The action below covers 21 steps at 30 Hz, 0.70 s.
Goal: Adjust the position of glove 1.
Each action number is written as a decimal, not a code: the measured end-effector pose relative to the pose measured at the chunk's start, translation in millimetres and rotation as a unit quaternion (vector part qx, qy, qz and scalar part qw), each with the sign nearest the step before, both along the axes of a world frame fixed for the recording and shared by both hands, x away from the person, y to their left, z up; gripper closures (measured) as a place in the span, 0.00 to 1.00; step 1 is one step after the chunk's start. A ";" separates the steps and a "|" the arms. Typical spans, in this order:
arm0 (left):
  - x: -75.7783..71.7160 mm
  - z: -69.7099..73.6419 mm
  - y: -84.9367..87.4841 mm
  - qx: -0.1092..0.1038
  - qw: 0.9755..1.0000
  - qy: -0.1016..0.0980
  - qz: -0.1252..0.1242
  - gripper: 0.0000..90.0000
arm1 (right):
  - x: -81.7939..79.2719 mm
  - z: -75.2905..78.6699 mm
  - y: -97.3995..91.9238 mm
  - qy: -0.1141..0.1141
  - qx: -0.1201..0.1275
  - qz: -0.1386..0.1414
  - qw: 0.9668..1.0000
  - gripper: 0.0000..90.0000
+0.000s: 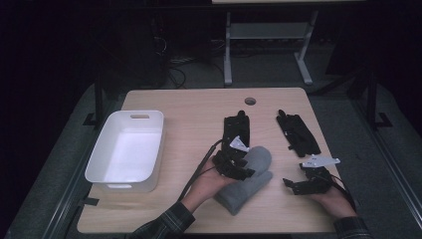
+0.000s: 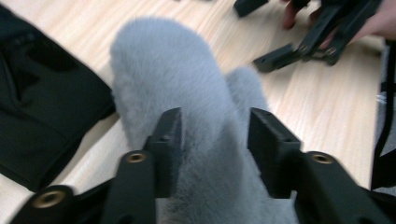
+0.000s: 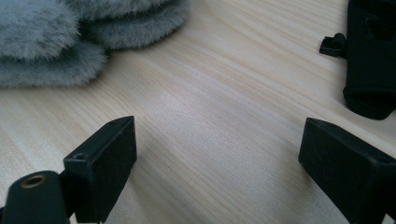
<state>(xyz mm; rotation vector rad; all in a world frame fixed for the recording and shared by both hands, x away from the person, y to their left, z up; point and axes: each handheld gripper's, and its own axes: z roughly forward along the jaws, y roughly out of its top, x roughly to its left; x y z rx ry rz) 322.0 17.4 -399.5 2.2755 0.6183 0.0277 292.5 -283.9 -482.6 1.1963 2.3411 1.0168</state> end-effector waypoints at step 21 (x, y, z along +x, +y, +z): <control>28.0 -28.0 10.1 -0.011 1.000 0.017 0.004 0.19 | 0.0 0.0 0.1 0.000 0.000 0.000 1.000 0.12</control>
